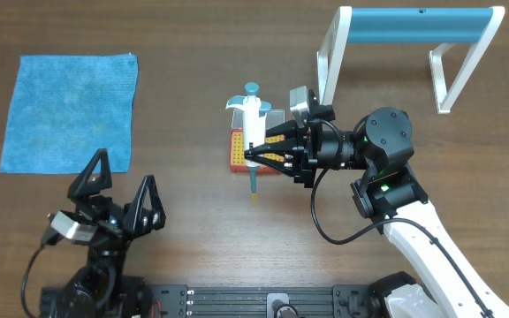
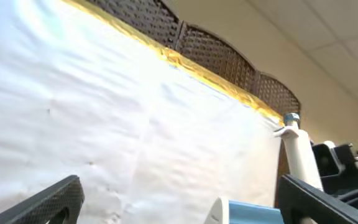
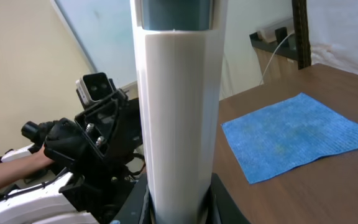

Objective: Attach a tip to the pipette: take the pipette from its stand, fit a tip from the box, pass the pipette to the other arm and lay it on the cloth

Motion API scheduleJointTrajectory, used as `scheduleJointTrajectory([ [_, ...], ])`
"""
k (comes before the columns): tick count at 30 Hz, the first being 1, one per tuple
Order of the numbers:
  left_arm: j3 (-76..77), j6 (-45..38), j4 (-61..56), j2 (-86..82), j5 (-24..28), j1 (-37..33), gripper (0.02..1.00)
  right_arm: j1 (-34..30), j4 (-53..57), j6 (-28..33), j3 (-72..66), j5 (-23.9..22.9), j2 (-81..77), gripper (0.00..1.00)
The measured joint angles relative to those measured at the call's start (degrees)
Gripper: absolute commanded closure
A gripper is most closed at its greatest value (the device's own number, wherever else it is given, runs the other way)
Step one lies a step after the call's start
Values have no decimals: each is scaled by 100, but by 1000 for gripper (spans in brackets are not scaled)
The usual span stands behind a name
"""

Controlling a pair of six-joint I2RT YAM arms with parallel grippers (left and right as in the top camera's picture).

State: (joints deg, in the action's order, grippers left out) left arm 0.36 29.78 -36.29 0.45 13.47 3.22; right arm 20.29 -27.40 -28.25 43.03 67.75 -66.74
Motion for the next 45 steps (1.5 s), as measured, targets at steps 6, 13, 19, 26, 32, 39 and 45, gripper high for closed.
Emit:
scheduleJointTrajectory([
  [6, 50, 1010, 570, 310, 223, 0, 20, 0, 0, 0, 0, 0, 0, 923],
  [13, 1556, 1274, 605, 2771, 1996, -2, 23, 2, 7, -2, 0, 9, 0, 923],
  [19, 3762, 1320, 599, 5362, 4839, 0, 23, 0, 0, -2, 4, 13, 7, 923],
  [26, 4468, 2240, 479, 6553, 6640, 170, 20, 2, -2, -2, 4, 13, -9, 923],
  [32, 4509, 2437, -1384, 6555, 6736, 787, 20, 295, -350, -42, 11, -4, -348, 923],
  [39, 4511, 2437, -1458, 6555, 6738, 820, 23, 426, -807, -170, 11, -13, -533, 923],
  [45, 4511, 2437, -1460, 6555, 6738, 820, 154, 426, -994, -173, 11, -31, -540, 923],
])
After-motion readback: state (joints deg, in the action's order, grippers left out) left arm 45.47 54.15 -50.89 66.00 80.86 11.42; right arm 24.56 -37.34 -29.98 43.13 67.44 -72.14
